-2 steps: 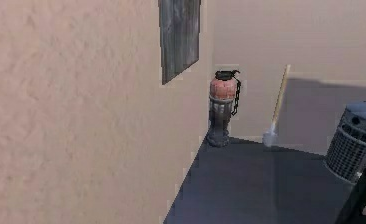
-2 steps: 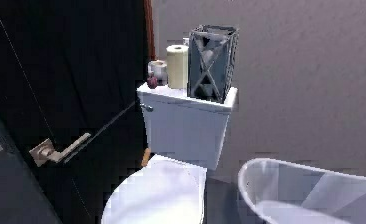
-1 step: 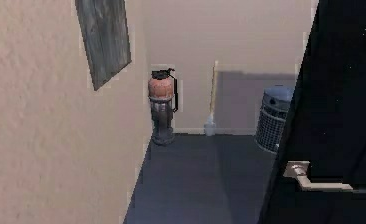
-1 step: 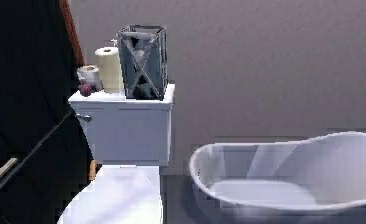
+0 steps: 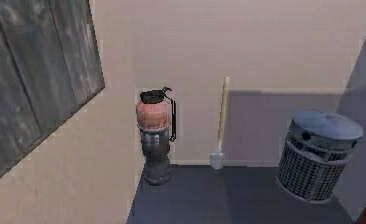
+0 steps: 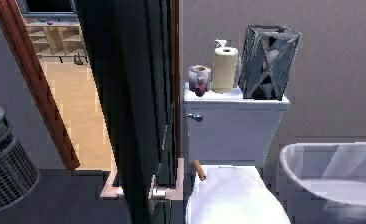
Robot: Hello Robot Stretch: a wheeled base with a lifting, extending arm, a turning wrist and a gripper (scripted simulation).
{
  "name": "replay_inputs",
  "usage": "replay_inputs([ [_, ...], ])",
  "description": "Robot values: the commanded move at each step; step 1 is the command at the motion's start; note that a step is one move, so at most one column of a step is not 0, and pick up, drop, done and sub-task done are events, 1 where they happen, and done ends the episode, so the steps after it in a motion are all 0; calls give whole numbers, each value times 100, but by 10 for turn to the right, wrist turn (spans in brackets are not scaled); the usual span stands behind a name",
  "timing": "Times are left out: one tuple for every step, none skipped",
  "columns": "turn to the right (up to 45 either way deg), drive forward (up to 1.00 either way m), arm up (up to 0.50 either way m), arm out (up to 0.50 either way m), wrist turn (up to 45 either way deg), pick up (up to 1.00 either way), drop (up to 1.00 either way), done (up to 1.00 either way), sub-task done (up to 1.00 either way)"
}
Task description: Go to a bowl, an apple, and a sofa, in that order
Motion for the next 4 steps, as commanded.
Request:
replay_inputs([
  [270, 0, 0, 0, 0, 0, 0, 0, 0],
  [0, 55, 0, 0, 0, 0, 0, 0, 0],
  [450, 0, 0, 0, 0, 0, 0, 0, 0],
  [120, 0, 0, 0, 0, 0, 0, 0, 0],
])
